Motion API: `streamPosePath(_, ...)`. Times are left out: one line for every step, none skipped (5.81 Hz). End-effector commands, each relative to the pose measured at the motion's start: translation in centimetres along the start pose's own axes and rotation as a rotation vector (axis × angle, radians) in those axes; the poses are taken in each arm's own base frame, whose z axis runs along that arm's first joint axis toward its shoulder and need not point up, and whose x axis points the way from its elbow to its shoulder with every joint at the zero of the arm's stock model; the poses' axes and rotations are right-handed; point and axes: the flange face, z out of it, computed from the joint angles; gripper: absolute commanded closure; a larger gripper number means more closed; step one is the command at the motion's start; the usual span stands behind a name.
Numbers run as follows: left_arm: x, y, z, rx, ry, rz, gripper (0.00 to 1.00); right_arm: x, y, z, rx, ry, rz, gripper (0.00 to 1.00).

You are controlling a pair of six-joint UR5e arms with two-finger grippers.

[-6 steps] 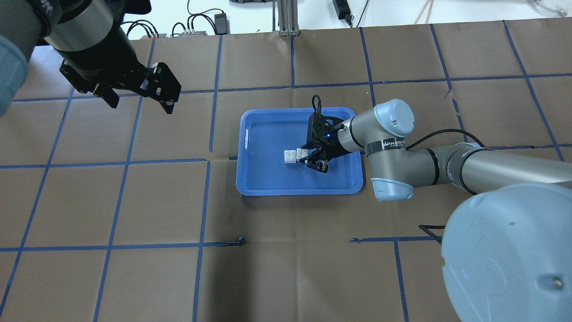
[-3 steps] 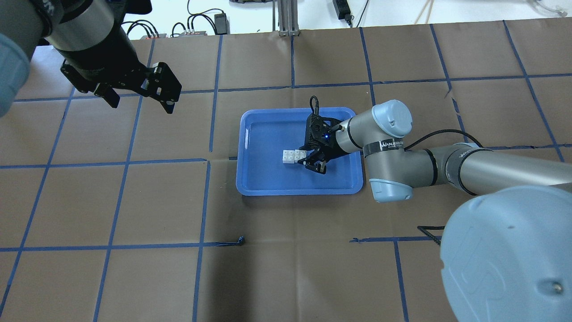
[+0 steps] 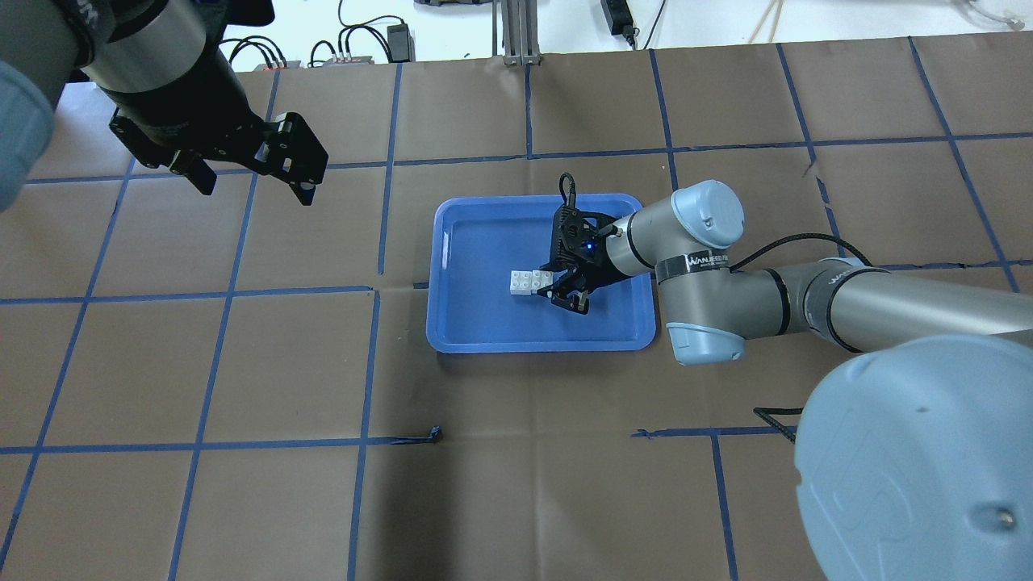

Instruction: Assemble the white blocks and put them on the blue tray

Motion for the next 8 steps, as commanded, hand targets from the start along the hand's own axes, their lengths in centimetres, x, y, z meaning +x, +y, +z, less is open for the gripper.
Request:
streamPosePath(0.0, -0.1, 0.1, -0.001, 0.003, -0.002, 0.01, 0.0, 0.0, 0.0, 0.003, -0.001, 0.0, 0.52)
streamPosePath(0.1, 0.0, 0.2, -0.004, 0.001, 0.0, 0.01, 0.0, 0.0, 0.1, 0.004, -0.001, 0.0, 0.46)
streamPosePath(0.0, 0.0, 0.2, -0.004, 0.001, -0.001, 0.01, 0.1, 0.0, 0.1, 0.005, -0.001, 0.0, 0.46)
streamPosePath(0.1, 0.0, 0.1, -0.002, 0.001, 0.0, 0.01, 0.1, -0.1, 0.0, 0.008, 0.001, 0.001, 0.29)
streamPosePath(0.0, 0.0, 0.2, -0.004, 0.0, -0.001, 0.01, 0.2, -0.2, -0.1, 0.002, -0.003, 0.006, 0.0)
streamPosePath(0.0, 0.0, 0.1, -0.003, 0.001, -0.001, 0.01, 0.4, -0.4, -0.7, -0.004, 0.009, 0.012, 0.0)
streamPosePath(0.0, 0.0, 0.1, -0.002, 0.0, 0.0, 0.01, 0.8, -1.2, -3.2, -0.068, -0.014, 0.047, 0.0)
streamPosePath(0.0, 0.0, 0.1, -0.003, 0.0, -0.001, 0.01, 1.3, -3.5, -7.4, -0.139, -0.073, 0.096, 0.0)
